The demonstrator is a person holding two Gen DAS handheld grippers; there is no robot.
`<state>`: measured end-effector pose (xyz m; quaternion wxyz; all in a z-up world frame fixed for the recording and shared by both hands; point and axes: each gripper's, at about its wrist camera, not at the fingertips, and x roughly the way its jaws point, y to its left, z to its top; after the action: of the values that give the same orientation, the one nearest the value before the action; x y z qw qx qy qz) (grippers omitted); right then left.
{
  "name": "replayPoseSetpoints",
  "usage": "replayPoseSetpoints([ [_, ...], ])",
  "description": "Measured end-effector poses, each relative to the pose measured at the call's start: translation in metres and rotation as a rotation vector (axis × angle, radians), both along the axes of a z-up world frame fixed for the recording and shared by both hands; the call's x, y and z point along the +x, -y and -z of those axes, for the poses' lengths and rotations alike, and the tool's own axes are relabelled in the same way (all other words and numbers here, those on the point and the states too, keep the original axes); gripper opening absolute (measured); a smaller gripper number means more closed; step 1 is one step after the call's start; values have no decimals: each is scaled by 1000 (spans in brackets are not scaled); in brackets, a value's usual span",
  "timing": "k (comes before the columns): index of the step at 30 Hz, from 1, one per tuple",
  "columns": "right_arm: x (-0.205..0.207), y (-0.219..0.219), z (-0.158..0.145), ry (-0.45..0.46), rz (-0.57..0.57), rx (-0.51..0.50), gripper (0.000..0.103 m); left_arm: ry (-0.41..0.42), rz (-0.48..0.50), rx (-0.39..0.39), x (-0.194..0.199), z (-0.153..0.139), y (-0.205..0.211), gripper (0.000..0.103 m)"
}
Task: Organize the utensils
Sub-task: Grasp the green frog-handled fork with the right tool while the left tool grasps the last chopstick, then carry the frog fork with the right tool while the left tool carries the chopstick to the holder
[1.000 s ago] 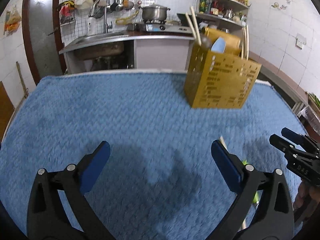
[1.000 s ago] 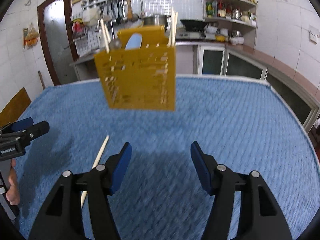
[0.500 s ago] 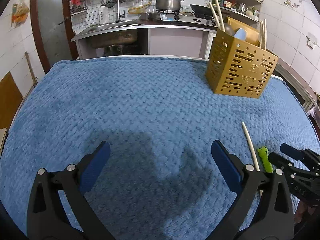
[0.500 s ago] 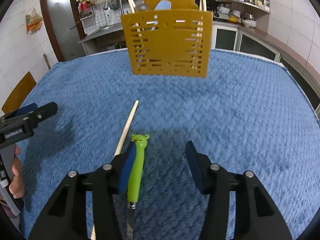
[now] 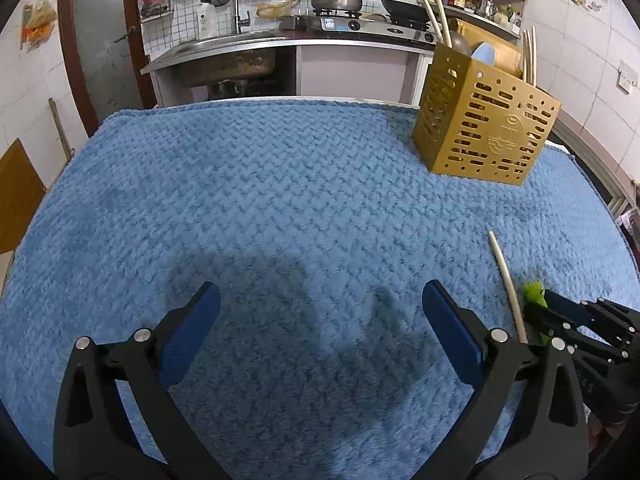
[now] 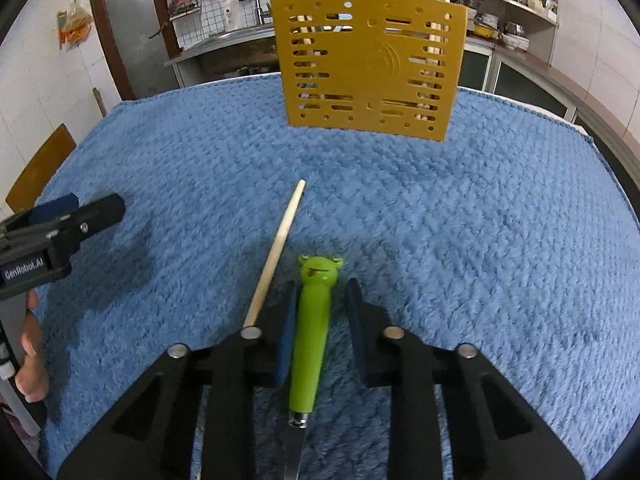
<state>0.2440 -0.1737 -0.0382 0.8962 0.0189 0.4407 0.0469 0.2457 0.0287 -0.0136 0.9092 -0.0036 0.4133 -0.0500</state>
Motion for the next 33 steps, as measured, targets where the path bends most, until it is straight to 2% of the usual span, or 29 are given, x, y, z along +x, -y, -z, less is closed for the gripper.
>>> replayPoseSetpoints([
  [6, 0, 13, -4, -2, -6, 34, 15, -5, 26, -18, 1, -6, 18, 98],
  [16, 10, 87, -17, 12, 112, 36, 16, -41, 83, -43, 5, -14, 75, 96],
  [18, 10, 98, -18, 17, 129, 44, 16, -48, 100, -34, 6, -14, 91, 89],
  [20, 10, 110, -18, 21, 153, 48, 16, -74, 130, -36, 8, -11, 105, 74],
  [24, 10, 123, -16, 14, 176, 54, 16, -117, 162, -8, 12, -3, 127, 56],
  [26, 9, 124, -16, 15, 181, 47, 16, -158, 174, -3, 18, 4, 134, 38],
  [29, 8, 126, -17, 18, 186, 51, 16, -213, 186, -12, 25, 11, 139, 25],
  [33, 9, 130, -17, 23, 189, 55, 16, -259, 188, -10, 32, 17, 144, 15],
])
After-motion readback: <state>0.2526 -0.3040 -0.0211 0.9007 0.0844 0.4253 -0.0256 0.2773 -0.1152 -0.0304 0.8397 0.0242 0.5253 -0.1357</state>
